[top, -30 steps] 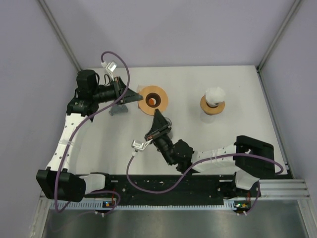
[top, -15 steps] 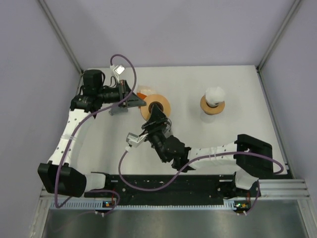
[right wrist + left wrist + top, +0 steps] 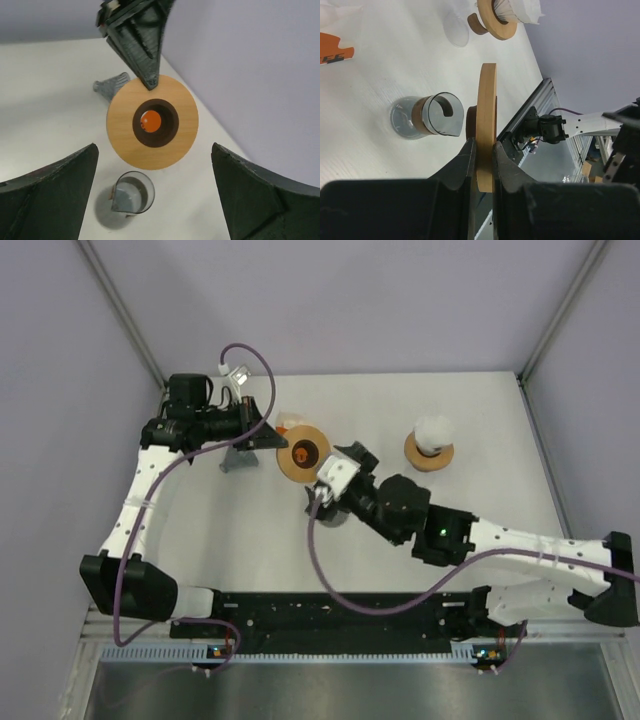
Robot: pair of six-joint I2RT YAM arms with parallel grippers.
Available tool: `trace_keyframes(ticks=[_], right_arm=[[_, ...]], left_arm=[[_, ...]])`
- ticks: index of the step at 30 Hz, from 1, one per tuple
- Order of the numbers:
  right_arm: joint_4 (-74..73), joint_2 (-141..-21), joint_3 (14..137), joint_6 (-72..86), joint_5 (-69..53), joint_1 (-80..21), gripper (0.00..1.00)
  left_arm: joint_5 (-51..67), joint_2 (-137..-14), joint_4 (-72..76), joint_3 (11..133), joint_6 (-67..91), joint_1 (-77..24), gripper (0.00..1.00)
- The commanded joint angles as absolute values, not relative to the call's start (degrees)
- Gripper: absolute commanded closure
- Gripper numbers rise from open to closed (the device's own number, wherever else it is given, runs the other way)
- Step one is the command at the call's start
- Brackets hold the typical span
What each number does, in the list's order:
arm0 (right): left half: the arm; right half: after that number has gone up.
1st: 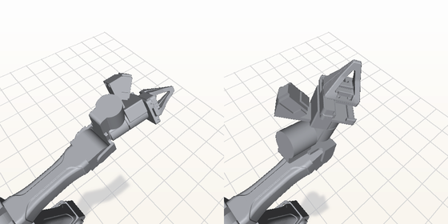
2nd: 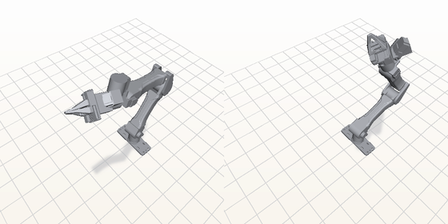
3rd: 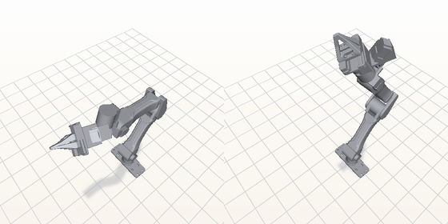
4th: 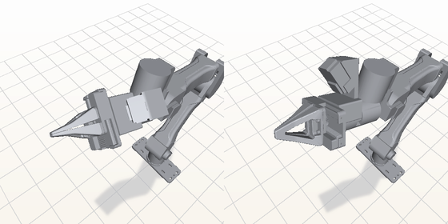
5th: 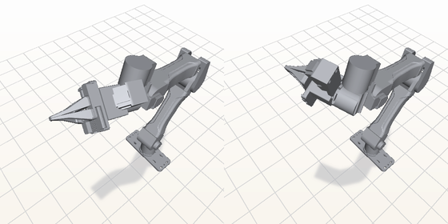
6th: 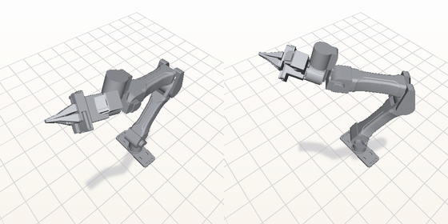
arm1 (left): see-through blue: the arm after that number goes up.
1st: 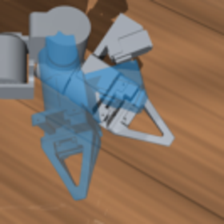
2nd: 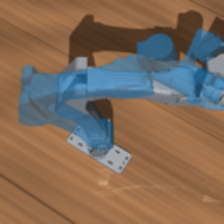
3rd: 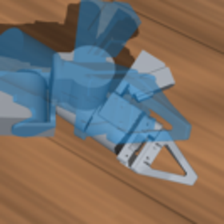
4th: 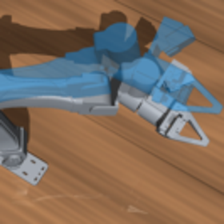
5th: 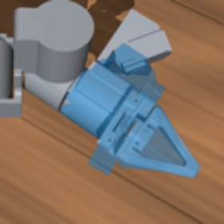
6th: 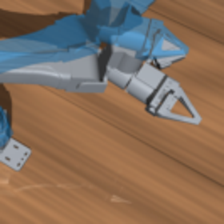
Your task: Place the coffee filter in the dripper
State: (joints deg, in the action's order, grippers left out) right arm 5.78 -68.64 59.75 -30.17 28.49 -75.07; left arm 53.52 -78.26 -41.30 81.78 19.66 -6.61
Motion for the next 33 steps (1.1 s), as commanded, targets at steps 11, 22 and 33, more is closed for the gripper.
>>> trace_keyframes(ticks=[11,22,33], right_arm=[[-22.06,-80.15,87.27,5.62,1.94,-53.09,0.1],[-22.67,-85.6,90.26,4.04,2.11,-52.82,0.25],[-22.85,-88.51,92.02,4.04,4.39,-52.73,0.8]], left_arm=[[53.62,-69.97,-40.52,79.9,15.91,-6.59,1.0],[53.97,-66.27,-38.94,77.26,16.79,-6.59,1.0],[54.58,-65.48,-38.14,76.46,17.49,-6.5,1.0]])
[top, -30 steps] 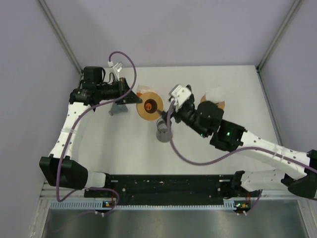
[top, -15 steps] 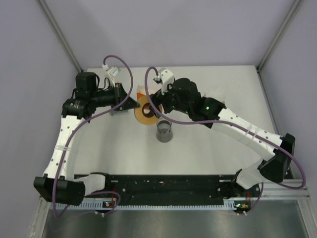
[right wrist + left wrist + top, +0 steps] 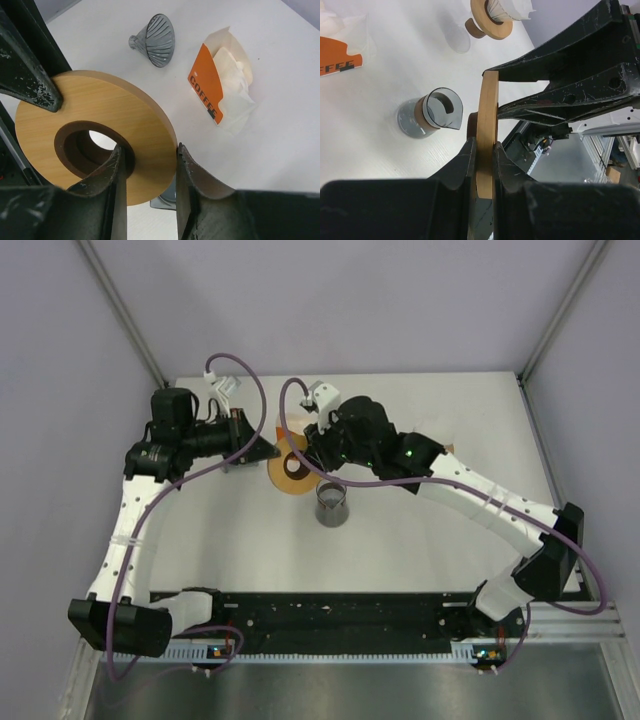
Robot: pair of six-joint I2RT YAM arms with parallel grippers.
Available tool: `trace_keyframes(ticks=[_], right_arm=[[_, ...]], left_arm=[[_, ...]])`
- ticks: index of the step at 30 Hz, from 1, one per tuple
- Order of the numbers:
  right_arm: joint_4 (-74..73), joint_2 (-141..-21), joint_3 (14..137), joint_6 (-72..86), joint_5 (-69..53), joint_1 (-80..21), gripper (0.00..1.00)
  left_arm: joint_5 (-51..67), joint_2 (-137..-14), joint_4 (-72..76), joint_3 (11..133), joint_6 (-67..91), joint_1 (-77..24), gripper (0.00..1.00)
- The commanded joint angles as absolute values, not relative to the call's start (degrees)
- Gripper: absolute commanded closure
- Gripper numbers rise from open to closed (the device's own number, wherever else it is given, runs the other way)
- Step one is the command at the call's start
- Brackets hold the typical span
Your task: Place the coffee filter in the dripper
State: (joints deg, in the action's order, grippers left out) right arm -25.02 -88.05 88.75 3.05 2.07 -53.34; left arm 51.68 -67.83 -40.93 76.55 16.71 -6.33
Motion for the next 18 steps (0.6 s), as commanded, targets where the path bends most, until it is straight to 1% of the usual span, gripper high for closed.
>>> trace_keyframes(ticks=[1,2,3,6,7,8,10,11,13,18], right_arm=[[-23.29,-88.51,92.02,4.04,4.92,-52.65,0.87],[-23.9,-88.51,92.11,4.04,5.27,-52.56,0.96],[-24.6,-88.42,92.2,4.04,5.71,-52.12,1.0],[-27.59,-88.51,92.2,4.22,5.19,-50.02,1.0],[-28.73,-88.68,92.2,4.65,4.58,-48.97,1.0],[-29.78,-88.68,92.11,4.75,3.7,-48.17,1.0],[-31.54,-89.03,92.02,4.75,2.82,-46.5,1.0],[-32.6,-89.47,91.93,4.57,2.46,-45.8,1.0],[-34.88,-90.35,92.2,4.13,0.71,-44.74,1.0],[-43.05,-95.52,95.7,2.03,-2.55,-43.33,1.0]], left_arm=[[54.23,-65.57,-38.14,76.38,17.49,-6.42,1.0],[53.79,-65.65,-38.32,76.55,17.32,-6.42,1.0],[52.92,-65.83,-38.76,76.81,16.79,-6.33,1.0],[48.62,-66.44,-41.04,78.13,14.68,-6.15,0.65],[46.86,-66.71,-41.83,78.74,13.89,-6.07,0.57],[45.45,-66.97,-42.71,79.62,13.1,-5.98,0.5],[42.2,-67.41,-43.94,80.5,11.87,-5.63,0.41],[41.06,-67.59,-44.47,80.86,11.6,-5.45,0.37],[38.42,-68.2,-45.52,81.65,11.08,-4.84,0.33],[35.07,-68.56,-46.23,81.83,10.02,-4.04,0.32]])
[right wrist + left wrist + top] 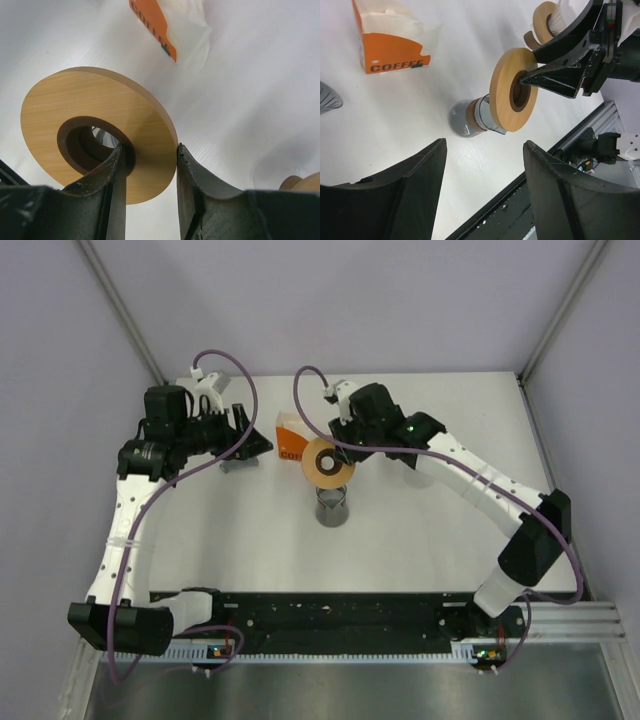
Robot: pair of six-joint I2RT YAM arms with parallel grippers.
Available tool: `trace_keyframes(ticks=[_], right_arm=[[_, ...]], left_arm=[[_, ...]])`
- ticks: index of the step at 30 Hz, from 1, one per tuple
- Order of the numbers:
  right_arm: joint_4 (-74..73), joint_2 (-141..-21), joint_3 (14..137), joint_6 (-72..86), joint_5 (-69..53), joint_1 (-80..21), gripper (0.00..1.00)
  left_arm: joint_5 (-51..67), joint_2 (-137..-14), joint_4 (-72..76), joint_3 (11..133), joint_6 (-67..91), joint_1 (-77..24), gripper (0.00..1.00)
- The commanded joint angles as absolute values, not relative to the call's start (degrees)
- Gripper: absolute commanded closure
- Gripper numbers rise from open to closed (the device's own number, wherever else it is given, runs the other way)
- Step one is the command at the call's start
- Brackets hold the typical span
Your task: Place the coffee filter in the dripper
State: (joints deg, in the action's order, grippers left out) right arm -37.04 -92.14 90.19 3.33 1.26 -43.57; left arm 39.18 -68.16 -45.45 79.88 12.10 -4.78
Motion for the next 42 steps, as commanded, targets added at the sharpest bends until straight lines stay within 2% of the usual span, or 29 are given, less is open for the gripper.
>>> trace_keyframes(ticks=[1,6,15,19,26,30,31,33,42], right_arm=[[-44.63,-96.84,96.67,1.5,-3.16,-43.24,1.0],[-51.76,-104.23,102.56,0.35,-5.1,-43.24,1.0],[-54.4,-107.14,103.8,-1.49,-4.22,-43.24,0.99],[-55.46,-108.1,104.32,-1.76,-4.83,-43.24,0.89],[-55.81,-108.9,104.76,-2.02,-6.07,-43.24,0.55],[-55.9,-108.02,105.73,-1.93,-6.15,-43.24,0.44],[-55.81,-107.41,106.17,-1.93,-6.41,-43.24,0.38],[-55.81,-106.27,107.13,-2.11,-6.94,-43.24,0.34],[-49.05,-95.55,103.9,-2.37,-5.72,-43.24,0.3]], left_arm=[[35.42,-68.64,-45.97,81.65,10.02,-4.04,0.32],[36.04,-68.82,-45.79,81.12,10.11,-3.96,0.32],[36.47,-69.17,-45.79,81.21,10.28,-3.78,0.33],[36.56,-69.43,-45.88,81.39,10.37,-3.78,0.33],[36.56,-69.7,-45.97,81.47,10.28,-3.69,0.33],[35.6,-69.79,-46.05,81.65,10.2,-3.6,0.32],[35.25,-69.96,-46.14,81.65,10.11,-3.6,0.31],[34.46,-70.48,-46.23,81.91,9.93,-3.6,0.3],[29.01,-80.23,-46.06,87.44,8.44,-3.69,0.3]])
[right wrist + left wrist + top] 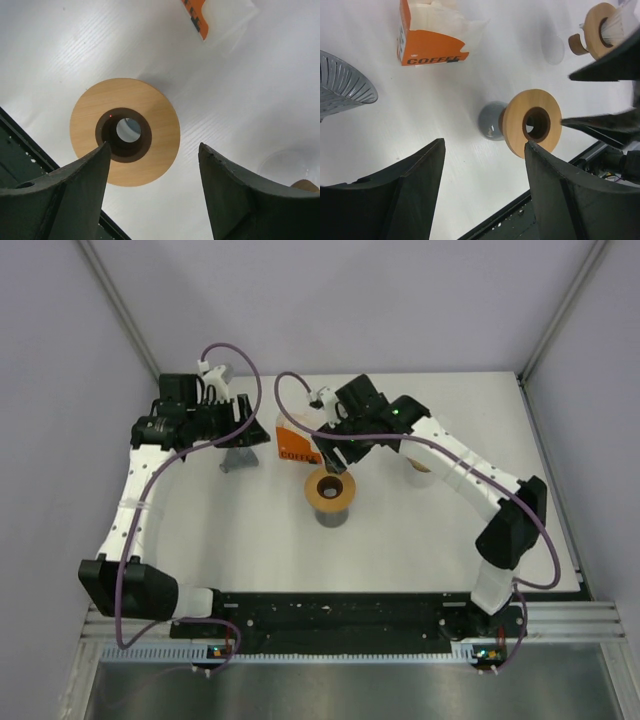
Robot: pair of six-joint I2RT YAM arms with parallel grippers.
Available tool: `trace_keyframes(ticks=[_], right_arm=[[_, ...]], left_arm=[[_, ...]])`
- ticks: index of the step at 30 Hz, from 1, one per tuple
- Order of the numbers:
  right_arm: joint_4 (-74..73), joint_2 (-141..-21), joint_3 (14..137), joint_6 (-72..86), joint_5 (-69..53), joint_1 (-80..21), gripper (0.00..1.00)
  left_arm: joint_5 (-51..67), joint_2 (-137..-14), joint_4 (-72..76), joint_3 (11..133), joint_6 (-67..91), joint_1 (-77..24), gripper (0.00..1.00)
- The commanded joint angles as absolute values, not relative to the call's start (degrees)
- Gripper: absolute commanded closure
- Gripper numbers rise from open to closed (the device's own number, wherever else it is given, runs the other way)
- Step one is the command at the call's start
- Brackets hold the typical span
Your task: Place the coffee filter in the dripper
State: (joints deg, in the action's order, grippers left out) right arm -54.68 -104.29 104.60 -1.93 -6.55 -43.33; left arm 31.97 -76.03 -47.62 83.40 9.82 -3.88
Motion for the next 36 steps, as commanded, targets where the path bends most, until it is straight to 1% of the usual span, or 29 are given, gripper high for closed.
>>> trace_keyframes(ticks=[1,2,6,7,11,14,16,19,23,25,29,31,36], right_arm=[[-47.91,-93.8,102.58,-2.55,-5.02,-43.24,0.3],[-46.77,-92.04,101.18,-2.46,-3.88,-43.16,0.3],[-43.43,-85.18,95.64,-2.55,-0.88,-41.67,0.28],[-42.55,-83.43,94.15,-2.46,-0.79,-40.96,0.28],[-39.56,-77.8,88.61,-1.93,-1.4,-35.96,0.26],[-38.76,-75.15,85.09,-1.67,-3.42,-31.57,0.26],[-38.67,-74.01,83.68,-1.84,-4.65,-28.92,0.26],[-38.76,-73.21,82.36,-2.46,-4.4,-27.86,0.25],[-38.93,-73.65,81.12,-2.72,-3.78,-26.98,0.25],[-39.37,-74.44,80.95,-2.81,-3.25,-26.81,0.25],[-40.08,-75.93,80.68,-3.16,-2.9,-26.54,0.25],[-40.52,-76.38,80.68,-3.34,-2.64,-26.54,0.25],[-40.78,-75.68,79.89,-3.96,-2.46,-26.28,0.25]], left_arm=[[28.83,-81.46,-45.71,88.67,8.35,-3.78,0.3],[28.92,-83.04,-45.18,90.07,8.09,-3.87,0.3],[28.13,-89.63,-45.44,97.62,5.11,-6.93,0.46],[27.78,-91.82,-46.31,100.17,3.36,-8.16,0.46],[25.14,-100.17,-51.84,110.45,-8.75,-15.01,0.47],[22.07,-106.85,-57.99,116.79,-19.83,-20.72,0.4],[21.1,-111.77,-60.2,120.57,-24.24,-22.49,0.39],[21.01,-116.79,-60.91,124.79,-26.36,-22.94,0.41],[18.82,-121.02,-58.02,126.39,-27.77,-23.29,0.49],[17.41,-122.34,-56.08,126.47,-28.21,-23.73,0.51],[18.45,-124.89,-52.83,126.47,-27.43,-23.99,0.55],[18.11,-126.2,-50.72,126.47,-26.55,-23.99,0.59],[19.59,-128.32,-50.27,126.65,-26.28,-23.99,0.63]])
